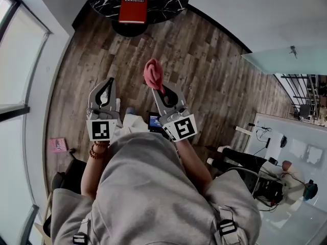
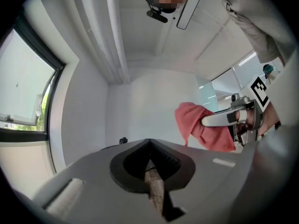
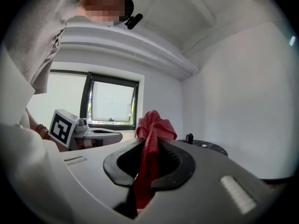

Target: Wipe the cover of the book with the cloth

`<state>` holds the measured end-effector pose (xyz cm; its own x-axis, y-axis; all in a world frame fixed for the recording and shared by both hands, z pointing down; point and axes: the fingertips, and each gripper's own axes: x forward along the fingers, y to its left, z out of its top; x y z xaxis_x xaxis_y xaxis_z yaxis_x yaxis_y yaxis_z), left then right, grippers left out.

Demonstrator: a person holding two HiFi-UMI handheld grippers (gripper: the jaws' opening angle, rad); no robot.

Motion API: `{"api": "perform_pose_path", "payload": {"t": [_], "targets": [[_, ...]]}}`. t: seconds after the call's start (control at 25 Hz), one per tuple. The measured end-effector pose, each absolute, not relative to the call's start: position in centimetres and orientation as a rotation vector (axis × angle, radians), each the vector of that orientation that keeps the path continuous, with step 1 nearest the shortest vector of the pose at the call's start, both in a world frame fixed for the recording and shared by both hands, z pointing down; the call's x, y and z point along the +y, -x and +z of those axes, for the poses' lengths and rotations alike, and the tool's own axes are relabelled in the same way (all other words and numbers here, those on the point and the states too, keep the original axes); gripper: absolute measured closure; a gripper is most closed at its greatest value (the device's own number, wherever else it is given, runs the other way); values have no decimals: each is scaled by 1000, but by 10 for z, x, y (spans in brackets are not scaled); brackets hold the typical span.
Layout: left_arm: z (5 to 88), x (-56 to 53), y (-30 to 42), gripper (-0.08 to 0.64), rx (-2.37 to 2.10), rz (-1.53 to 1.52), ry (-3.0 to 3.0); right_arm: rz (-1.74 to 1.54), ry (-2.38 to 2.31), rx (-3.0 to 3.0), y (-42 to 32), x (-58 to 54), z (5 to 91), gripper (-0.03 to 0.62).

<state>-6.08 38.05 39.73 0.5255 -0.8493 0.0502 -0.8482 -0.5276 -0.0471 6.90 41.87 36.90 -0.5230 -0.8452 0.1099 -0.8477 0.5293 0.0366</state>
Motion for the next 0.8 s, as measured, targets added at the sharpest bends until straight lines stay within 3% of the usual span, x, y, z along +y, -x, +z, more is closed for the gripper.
{"api": "perform_pose_path", "payload": {"t": [0.8], "targets": [[360,362,90,558,1164,-97,2786,-7,-1802,-2506,-44,423,339,534]]}}
